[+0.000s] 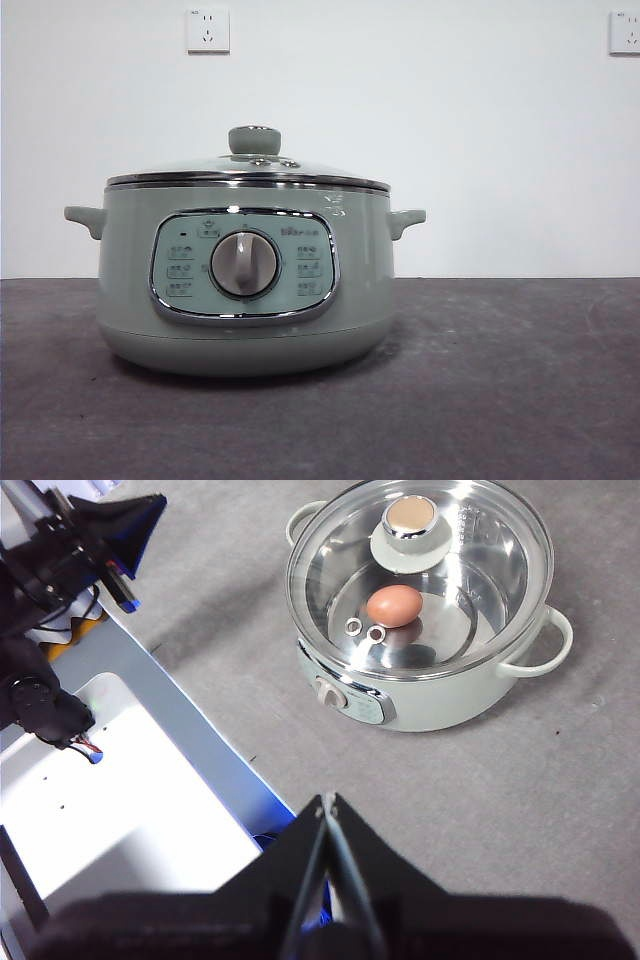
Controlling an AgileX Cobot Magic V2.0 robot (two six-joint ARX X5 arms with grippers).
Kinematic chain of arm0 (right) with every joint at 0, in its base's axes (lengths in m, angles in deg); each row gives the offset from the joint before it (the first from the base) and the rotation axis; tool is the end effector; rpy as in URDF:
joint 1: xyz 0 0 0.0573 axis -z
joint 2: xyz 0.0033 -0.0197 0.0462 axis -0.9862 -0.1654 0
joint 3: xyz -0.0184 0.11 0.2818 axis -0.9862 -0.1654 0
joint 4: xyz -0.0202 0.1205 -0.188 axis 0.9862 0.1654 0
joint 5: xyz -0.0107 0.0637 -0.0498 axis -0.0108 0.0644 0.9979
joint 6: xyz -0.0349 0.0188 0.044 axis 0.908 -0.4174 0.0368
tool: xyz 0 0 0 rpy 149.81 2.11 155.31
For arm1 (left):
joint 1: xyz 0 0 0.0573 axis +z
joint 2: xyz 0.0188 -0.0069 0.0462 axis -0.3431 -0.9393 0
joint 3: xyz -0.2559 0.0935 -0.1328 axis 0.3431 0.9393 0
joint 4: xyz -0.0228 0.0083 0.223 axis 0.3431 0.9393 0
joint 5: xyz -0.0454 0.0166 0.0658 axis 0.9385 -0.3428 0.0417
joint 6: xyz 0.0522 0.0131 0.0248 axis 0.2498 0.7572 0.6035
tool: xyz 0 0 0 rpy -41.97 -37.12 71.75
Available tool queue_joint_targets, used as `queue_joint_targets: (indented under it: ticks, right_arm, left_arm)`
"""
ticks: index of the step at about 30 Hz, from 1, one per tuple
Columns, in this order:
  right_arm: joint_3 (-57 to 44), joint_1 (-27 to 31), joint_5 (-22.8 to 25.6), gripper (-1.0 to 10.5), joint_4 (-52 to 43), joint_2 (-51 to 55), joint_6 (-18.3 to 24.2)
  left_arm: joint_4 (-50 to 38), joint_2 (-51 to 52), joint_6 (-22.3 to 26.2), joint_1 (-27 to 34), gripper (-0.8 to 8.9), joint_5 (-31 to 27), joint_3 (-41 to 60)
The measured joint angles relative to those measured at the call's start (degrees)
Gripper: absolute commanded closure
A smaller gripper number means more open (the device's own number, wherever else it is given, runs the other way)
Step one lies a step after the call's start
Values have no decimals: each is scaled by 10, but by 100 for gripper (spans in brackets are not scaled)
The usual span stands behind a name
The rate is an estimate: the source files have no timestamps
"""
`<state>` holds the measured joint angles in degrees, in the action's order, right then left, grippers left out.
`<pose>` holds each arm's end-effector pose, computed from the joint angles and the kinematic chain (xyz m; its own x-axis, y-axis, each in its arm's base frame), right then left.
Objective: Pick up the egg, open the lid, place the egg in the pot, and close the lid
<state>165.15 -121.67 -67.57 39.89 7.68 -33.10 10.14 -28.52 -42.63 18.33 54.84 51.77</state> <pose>0.0646 0.0670 0.4672 0.4008 0.6234 -0.6714 -0.7585 0.6368 0.1384 0.0385 -0.0025 0.1821 0.9973 -0.0650 0.0342 0.0593 0.9873 0.1472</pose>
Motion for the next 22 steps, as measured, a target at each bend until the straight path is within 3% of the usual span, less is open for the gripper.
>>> queue_joint_targets:
  ticks: [12, 22]
  right_arm:
    - [0, 0, 0, 946, 0, 0, 0]
    - [0, 0, 0, 946, 0, 2, 0]
  left_arm:
    - [119, 22, -48, 2, 817, -3, 19]
    - [121, 23, -75, 2, 817, -3, 19]
